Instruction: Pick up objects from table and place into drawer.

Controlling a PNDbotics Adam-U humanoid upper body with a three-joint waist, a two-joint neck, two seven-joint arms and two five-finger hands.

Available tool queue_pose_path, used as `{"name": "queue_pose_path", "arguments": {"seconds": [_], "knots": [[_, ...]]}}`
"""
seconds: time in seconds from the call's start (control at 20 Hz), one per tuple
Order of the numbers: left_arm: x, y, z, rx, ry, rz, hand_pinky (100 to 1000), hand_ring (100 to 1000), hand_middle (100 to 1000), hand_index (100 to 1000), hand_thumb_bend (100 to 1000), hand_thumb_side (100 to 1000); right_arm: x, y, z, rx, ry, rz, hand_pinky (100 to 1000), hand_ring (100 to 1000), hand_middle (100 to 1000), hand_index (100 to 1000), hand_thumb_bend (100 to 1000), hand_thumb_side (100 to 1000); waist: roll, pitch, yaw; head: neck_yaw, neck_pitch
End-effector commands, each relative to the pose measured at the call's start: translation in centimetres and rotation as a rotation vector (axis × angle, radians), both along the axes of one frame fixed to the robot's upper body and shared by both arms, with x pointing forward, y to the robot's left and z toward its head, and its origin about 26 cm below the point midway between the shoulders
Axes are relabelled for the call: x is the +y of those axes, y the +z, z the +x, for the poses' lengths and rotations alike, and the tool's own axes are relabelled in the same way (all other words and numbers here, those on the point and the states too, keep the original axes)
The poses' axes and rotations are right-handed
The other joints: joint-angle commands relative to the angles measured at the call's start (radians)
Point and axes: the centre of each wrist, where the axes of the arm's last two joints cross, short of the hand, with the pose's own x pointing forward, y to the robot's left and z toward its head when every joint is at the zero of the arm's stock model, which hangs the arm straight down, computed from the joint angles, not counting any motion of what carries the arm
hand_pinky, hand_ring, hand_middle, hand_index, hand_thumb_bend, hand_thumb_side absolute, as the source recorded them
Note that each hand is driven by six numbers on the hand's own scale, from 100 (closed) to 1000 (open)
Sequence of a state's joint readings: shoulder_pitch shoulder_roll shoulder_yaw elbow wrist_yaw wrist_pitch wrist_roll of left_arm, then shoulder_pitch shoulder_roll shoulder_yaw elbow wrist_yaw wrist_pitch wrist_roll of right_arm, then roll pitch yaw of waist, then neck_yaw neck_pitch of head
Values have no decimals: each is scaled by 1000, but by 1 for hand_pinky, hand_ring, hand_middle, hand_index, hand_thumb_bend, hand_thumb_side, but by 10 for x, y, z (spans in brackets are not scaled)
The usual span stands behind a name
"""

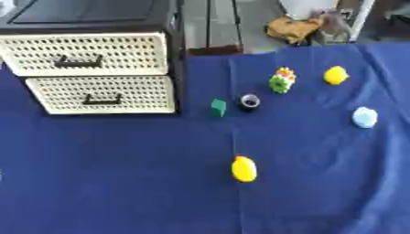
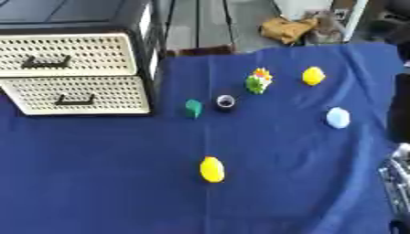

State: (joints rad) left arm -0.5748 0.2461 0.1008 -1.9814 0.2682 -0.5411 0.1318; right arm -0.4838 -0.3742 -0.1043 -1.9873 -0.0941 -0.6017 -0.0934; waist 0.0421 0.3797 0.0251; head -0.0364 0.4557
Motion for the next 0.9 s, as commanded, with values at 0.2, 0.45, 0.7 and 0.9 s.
{"name": "queue_pose_path", "arguments": {"seconds": [0.2, 0.45, 0.7, 0.9], "knots": [[16, 3, -7, 46, 112, 137, 492, 651, 710, 872, 100, 969, 0, 4, -3, -11, -7, -26, 724, 789, 528, 783, 100, 962, 5, -25, 3, 1, 5], [41, 10, -13, 27, 340, 393, 455, 606, 687, 891, 100, 872, 0, 3, -3, -1, -2, -28, 724, 789, 529, 784, 100, 963, 11, -35, 0, 0, 9], [58, 23, -20, 26, 561, 596, 355, 535, 617, 930, 100, 811, 0, 2, -3, 7, 5, -30, 723, 789, 530, 784, 100, 962, 13, -46, -2, 10, 14], [67, 29, -25, 57, 748, 829, 310, 500, 574, 946, 100, 806, 0, 1, -3, 12, 10, -37, 722, 788, 530, 784, 100, 962, 16, -53, -5, 15, 16]]}}
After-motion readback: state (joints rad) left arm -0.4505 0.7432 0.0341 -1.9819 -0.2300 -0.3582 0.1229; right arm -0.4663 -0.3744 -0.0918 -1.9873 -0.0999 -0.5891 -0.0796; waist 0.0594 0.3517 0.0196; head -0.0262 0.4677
